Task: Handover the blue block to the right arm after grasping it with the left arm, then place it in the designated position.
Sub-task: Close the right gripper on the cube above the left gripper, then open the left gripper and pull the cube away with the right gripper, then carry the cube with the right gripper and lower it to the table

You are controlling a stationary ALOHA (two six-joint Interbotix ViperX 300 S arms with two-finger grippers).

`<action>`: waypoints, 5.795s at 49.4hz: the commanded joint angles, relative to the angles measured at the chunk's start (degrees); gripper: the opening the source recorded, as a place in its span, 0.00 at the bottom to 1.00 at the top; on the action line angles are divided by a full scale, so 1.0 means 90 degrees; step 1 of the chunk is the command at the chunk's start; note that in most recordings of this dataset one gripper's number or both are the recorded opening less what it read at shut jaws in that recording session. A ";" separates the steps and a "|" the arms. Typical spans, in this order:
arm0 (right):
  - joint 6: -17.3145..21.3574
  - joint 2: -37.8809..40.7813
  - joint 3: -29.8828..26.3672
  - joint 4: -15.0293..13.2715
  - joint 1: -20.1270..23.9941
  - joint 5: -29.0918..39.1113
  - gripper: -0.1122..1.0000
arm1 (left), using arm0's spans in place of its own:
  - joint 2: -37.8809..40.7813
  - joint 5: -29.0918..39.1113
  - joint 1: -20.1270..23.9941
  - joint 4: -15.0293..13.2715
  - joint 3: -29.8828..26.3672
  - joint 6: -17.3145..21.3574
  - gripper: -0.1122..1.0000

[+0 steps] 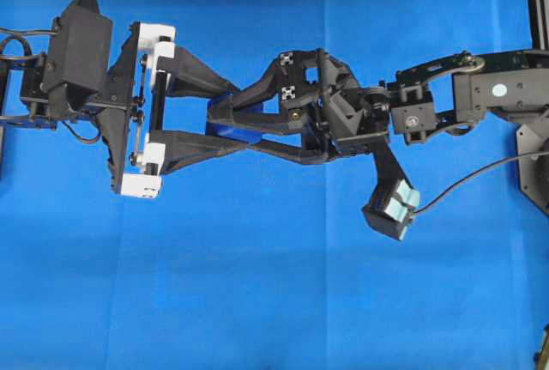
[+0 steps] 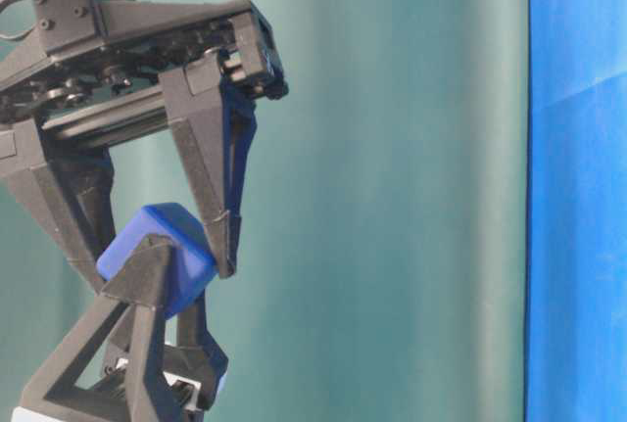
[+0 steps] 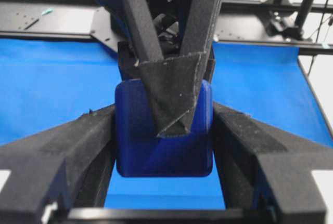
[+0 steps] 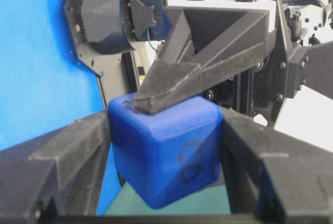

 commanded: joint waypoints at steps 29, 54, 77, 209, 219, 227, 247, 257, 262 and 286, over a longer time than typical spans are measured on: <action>0.0078 -0.0068 -0.0176 0.0039 -0.0039 -0.0010 0.57 | -0.0107 -0.0146 -0.0137 0.0020 -0.0088 -0.0049 0.92; 0.0078 -0.0215 -0.0039 0.0039 -0.0029 0.0088 0.57 | -0.0137 -0.0186 -0.0137 -0.0010 -0.0059 -0.0039 0.94; 0.0078 -0.1328 0.0879 0.0039 0.0088 0.0645 0.57 | -0.0283 -0.0186 -0.0107 -0.0010 0.0078 -0.0039 0.94; 0.6982 -0.2393 0.1338 0.0996 0.0244 0.1592 0.57 | -0.0439 -0.0146 -0.0117 0.0000 0.0205 0.0098 0.94; 0.6982 -0.2393 0.1338 0.0996 0.0244 0.1689 0.57 | -0.0439 -0.0146 -0.0117 0.0000 0.0205 0.0098 0.94; 0.6982 -0.2393 0.1338 0.1006 0.0244 0.1709 0.57 | -0.0430 -0.0146 -0.0117 0.0000 0.0205 0.0098 0.94; 0.7100 -0.2393 0.1348 0.1035 0.0430 0.2441 0.57 | -0.0430 -0.0146 -0.0117 -0.0010 0.0186 0.0088 0.94; 0.7109 -0.2393 0.1348 0.1064 0.0840 0.3584 0.57 | -0.0430 -0.0146 -0.0117 -0.0010 0.0186 0.0098 0.94; 0.7109 -0.2393 0.1348 0.1104 0.0977 0.3906 0.57 | -0.0430 -0.0156 -0.0127 -0.0010 0.0186 0.0098 0.94; 0.7109 -0.2393 0.1357 0.1113 0.0977 0.3926 0.57 | -0.0439 -0.0146 -0.0117 0.0000 0.0195 0.0088 0.94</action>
